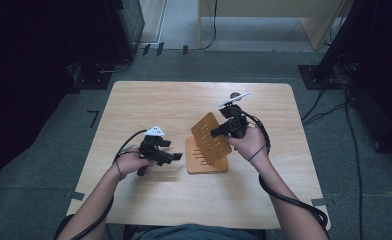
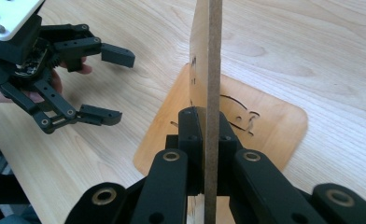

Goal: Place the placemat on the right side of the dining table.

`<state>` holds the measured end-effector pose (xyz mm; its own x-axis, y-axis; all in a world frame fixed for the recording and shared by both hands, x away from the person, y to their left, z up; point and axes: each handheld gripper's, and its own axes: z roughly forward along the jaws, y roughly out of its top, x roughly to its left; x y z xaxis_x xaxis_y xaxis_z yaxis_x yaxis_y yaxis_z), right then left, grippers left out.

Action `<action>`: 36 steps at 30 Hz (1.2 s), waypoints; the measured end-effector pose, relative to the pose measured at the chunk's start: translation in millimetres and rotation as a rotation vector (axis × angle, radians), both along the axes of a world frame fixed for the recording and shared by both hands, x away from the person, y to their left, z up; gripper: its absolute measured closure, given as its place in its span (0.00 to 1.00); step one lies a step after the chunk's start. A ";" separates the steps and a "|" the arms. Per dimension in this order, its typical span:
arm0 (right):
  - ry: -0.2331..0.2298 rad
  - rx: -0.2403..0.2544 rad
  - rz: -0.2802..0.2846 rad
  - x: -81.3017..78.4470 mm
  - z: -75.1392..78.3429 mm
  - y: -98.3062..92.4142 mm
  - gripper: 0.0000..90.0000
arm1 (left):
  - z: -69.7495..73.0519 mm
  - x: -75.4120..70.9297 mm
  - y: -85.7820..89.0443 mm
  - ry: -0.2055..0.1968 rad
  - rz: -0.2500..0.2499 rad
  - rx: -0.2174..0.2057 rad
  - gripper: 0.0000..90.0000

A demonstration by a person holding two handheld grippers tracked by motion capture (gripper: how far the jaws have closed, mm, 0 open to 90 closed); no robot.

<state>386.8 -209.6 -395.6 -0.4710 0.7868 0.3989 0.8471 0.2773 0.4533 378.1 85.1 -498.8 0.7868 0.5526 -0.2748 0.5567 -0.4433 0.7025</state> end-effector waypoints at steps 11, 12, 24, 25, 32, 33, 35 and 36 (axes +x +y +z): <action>-0.015 -0.027 -0.030 -0.8 2.3 -12.3 0.97 | -1.7 2.4 -1.0 -0.005 -0.001 0.031 0.17; -0.012 -0.028 -0.034 -1.1 2.7 -12.9 0.97 | -2.0 2.7 -1.2 -0.006 -0.001 0.037 0.17; -0.024 -0.060 -0.063 -4.6 5.3 -23.4 0.97 | -5.2 5.4 -6.3 -0.016 -0.020 0.078 0.17; -0.025 -0.065 -0.067 -5.0 5.7 -24.2 0.97 | -5.3 5.6 -6.6 -0.015 -0.020 0.079 0.17; -0.021 -0.072 -0.093 -5.2 6.2 -34.2 0.97 | -6.3 6.8 -8.9 -0.024 -0.029 0.101 0.17; -0.021 -0.072 -0.096 -5.2 6.2 -35.2 0.97 | -6.8 6.7 -9.4 -0.029 -0.031 0.111 0.17; -0.022 -0.077 -0.103 -5.3 6.5 -37.7 0.97 | -7.5 6.7 -9.8 -0.035 -0.035 0.115 0.17; -0.025 -0.079 -0.104 -5.3 6.6 -38.7 0.97 | -7.3 7.0 -9.8 -0.035 -0.035 0.115 0.17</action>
<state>381.5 -248.3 -389.0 -0.3939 0.8606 0.3229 0.8621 0.2241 0.4544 385.1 75.3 -506.1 0.8143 0.5508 -0.1833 0.5154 -0.5409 0.6647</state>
